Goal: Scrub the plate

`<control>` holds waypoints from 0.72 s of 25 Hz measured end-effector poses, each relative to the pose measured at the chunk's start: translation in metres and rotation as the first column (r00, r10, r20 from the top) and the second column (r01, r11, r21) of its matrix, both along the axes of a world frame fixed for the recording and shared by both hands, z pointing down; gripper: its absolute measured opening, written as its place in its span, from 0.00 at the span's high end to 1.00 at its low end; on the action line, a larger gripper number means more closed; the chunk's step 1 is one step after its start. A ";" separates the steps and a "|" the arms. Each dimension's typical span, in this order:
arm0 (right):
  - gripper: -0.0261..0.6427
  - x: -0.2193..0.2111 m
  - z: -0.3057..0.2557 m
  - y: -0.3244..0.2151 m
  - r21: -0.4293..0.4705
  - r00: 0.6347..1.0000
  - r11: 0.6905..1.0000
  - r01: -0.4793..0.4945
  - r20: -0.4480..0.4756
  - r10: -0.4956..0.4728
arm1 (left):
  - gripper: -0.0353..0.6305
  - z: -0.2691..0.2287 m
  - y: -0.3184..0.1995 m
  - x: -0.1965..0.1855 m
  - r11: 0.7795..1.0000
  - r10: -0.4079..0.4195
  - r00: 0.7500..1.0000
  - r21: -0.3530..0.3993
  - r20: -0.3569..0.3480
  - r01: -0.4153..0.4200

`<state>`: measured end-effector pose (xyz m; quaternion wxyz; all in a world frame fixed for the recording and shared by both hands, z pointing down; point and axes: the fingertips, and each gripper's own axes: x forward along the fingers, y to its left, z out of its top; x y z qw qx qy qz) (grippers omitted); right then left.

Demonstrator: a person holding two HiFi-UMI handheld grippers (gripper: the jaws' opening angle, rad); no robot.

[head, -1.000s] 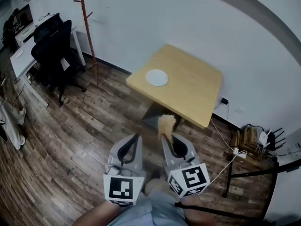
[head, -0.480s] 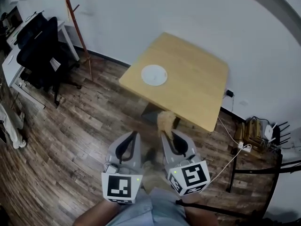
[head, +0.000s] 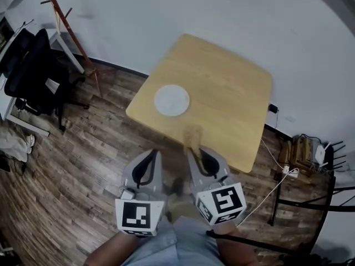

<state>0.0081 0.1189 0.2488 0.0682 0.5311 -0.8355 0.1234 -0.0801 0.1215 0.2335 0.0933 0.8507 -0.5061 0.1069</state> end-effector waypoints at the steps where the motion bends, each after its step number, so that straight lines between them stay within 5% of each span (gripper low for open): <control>1: 0.89 0.004 -0.001 -0.009 0.001 1.000 1.000 -0.002 0.004 0.002 | 0.91 -0.003 -0.006 0.003 1.000 0.002 1.000 0.007 0.007 -0.002; 18: 0.89 0.010 -0.039 -0.083 0.082 0.999 0.996 -0.018 0.034 0.015 | 0.91 -0.046 -0.075 0.005 0.994 0.013 0.999 0.106 0.038 -0.017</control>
